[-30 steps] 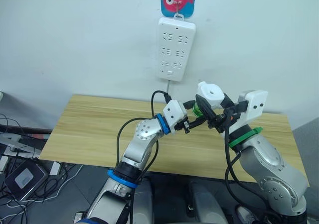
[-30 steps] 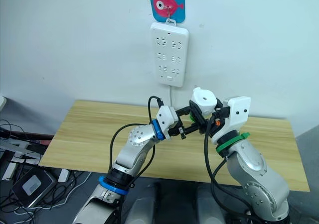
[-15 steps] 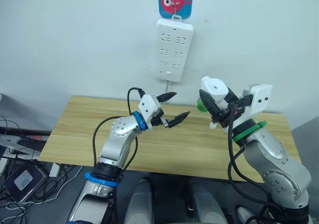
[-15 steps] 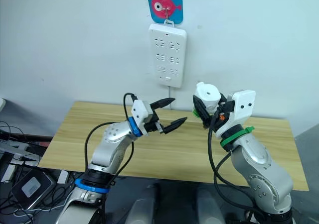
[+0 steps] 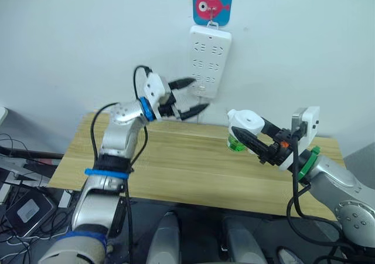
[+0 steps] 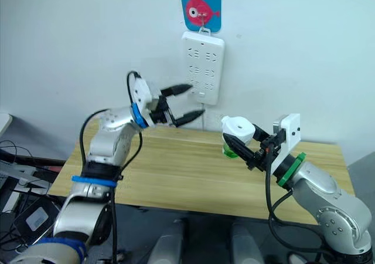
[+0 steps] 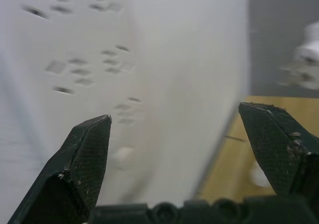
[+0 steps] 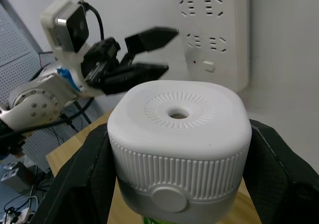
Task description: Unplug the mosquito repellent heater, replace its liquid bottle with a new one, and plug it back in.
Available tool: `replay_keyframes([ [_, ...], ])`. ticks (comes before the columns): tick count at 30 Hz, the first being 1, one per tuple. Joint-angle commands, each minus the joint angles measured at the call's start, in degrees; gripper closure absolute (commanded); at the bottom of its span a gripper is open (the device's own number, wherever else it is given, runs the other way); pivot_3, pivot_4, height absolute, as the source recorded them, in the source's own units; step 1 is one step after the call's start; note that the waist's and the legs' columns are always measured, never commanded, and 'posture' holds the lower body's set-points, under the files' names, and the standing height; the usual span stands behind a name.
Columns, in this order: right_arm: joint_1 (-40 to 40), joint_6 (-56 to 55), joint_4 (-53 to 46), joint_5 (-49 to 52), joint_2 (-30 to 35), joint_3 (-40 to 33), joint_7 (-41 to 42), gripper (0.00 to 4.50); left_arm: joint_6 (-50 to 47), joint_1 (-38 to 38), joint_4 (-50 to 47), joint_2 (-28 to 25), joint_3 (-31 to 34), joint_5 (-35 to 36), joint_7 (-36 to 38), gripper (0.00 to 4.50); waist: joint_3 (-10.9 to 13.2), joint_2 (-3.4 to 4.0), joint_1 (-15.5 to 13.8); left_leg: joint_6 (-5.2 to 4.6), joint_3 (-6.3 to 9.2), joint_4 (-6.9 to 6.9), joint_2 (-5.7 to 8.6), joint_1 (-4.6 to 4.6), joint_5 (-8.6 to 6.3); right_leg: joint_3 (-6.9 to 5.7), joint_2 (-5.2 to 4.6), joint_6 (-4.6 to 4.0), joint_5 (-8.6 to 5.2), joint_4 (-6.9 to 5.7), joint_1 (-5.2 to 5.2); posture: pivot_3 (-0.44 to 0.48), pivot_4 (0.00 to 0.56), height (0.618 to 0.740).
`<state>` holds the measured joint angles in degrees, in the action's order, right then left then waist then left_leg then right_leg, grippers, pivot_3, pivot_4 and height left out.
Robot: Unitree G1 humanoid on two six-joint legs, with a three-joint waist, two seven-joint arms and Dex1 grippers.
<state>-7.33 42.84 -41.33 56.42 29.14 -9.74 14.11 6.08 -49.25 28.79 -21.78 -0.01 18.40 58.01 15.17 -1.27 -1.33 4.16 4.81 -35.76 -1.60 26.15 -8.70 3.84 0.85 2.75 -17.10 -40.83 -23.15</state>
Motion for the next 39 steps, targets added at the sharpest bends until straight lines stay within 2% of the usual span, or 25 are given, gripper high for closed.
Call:
replay_keyframes([
  [1,-0.10,-1.49,-1.99,1.90,-0.44,-1.60,-0.61,1.44,5.65,-3.72,5.79,-0.99,2.45,-1.55,-0.96,0.00,-0.01,0.01,-0.03,0.00,0.00,0.04,0.01,0.00,0.00,-0.01,0.00,-0.03,0.02,0.01,-0.01,0.154,0.155,0.740],
  [8,0.38,-1.57,-3.72,1.88,-1.59,-0.42,-3.25,1.44,12.10,-9.34,16.13,-1.07,3.34,-3.56,-0.23,0.00,-0.03,-0.02,-0.10,-0.01,0.03,-0.03,0.03,0.03,0.01,-0.04,0.00,-0.22,0.17,-0.02,-0.01,0.146,0.150,0.740],
  [16,-1.88,-0.91,-3.76,2.54,-1.66,-0.04,-5.91,1.44,10.74,-13.17,23.51,0.87,1.83,-4.60,6.23,0.00,-0.25,-0.04,0.01,-0.01,0.03,-0.01,0.02,0.02,0.01,-0.05,0.00,-0.25,0.18,-0.04,-0.01,0.144,0.143,0.740],
  [23,-3.74,-0.39,-3.51,3.22,-1.51,-0.01,-8.07,1.44,13.18,-17.78,30.92,3.05,2.04,-7.48,5.06,0.00,-0.30,-0.12,-0.01,-0.01,0.03,-0.05,0.04,0.04,0.02,-0.05,0.01,-0.24,0.19,-0.04,-0.01,0.123,0.148,0.740],
  [30,-2.71,-0.72,-4.39,3.35,-1.50,0.36,-9.75,1.44,11.56,-18.79,32.95,3.30,2.88,-7.07,7.72,0.00,-0.31,-0.11,0.21,-0.02,0.03,-0.04,0.02,0.03,0.02,-0.05,0.01,-0.25,0.20,-0.07,-0.02,0.115,0.154,0.740],
  [34,-2.90,-0.85,-4.14,3.07,-1.66,0.78,-9.97,1.44,7.74,-18.80,31.27,4.25,2.52,-5.99,13.12,0.00,-0.31,-0.11,0.18,-0.02,0.03,-0.06,0.02,0.03,0.02,-0.05,0.01,-0.25,0.20,-0.08,-0.01,0.117,0.155,0.740],
  [38,-3.31,-0.91,-3.85,2.84,-1.80,0.96,-10.50,1.44,2.10,-19.16,28.90,4.80,3.96,-3.77,15.40,0.00,-0.31,-0.11,0.20,-0.02,0.04,-0.06,0.02,0.04,0.02,-0.05,0.01,-0.25,0.20,-0.08,-0.01,0.115,0.161,0.740],
  [39,-3.34,-0.87,-3.78,2.98,-1.87,0.93,-10.93,1.44,-0.05,-19.15,28.31,4.55,4.27,-3.15,15.99,0.19,-0.31,-0.11,0.25,-0.02,0.03,-0.06,0.02,0.04,0.02,-0.05,0.01,-0.25,0.20,-0.08,-0.01,0.115,0.162,0.740],
])
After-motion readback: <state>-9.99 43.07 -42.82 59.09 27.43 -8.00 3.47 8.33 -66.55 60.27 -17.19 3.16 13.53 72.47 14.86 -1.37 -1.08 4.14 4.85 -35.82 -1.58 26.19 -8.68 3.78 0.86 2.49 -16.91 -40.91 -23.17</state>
